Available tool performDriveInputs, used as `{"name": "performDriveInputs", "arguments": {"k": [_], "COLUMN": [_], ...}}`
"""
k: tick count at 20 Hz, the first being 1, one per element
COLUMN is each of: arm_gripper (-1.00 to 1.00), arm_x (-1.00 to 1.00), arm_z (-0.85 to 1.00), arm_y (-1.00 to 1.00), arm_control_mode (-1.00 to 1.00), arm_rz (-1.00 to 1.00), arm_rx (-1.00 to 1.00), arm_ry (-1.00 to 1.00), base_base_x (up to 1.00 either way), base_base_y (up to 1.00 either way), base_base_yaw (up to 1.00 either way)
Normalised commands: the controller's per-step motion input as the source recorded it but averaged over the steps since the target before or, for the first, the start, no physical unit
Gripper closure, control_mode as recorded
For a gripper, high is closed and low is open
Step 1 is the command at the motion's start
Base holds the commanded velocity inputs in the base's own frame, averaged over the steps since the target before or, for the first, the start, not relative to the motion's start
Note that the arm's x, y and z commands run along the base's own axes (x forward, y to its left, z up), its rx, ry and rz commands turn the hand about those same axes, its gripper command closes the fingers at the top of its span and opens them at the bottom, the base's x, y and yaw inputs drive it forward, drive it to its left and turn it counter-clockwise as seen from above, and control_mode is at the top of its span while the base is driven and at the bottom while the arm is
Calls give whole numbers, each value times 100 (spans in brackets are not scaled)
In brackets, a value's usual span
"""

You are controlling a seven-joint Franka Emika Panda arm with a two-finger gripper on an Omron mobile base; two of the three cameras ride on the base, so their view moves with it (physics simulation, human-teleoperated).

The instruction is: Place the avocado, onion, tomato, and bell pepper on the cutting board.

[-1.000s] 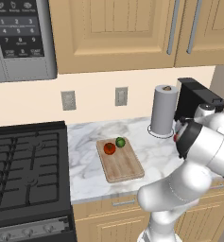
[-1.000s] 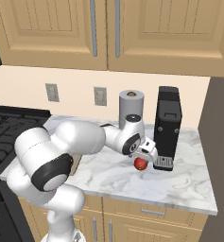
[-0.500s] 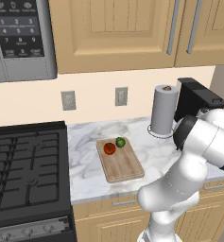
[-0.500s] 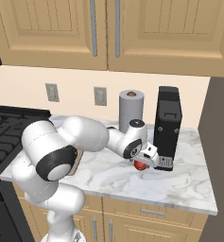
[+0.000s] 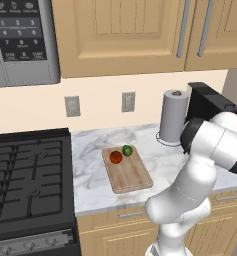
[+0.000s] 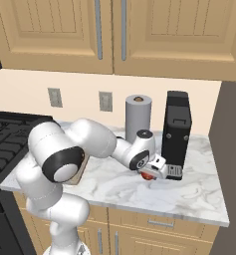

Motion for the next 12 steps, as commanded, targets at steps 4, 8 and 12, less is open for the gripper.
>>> {"name": "performDriveInputs", "arguments": {"k": [4, 8, 12], "arm_gripper": [100, 100, 100], "arm_x": [-7, -19, -23], "arm_z": [11, 61, 69], "arm_y": [-12, 0, 22], "arm_control_mode": [-100, -100, -100], "arm_rz": [0, 1, 1], "arm_rx": [0, 2, 6], "arm_ry": [-6, -16, -13], "base_base_x": [0, 0, 0], "base_base_y": [0, 0, 0], "base_base_yaw": [0, 0, 0]}}
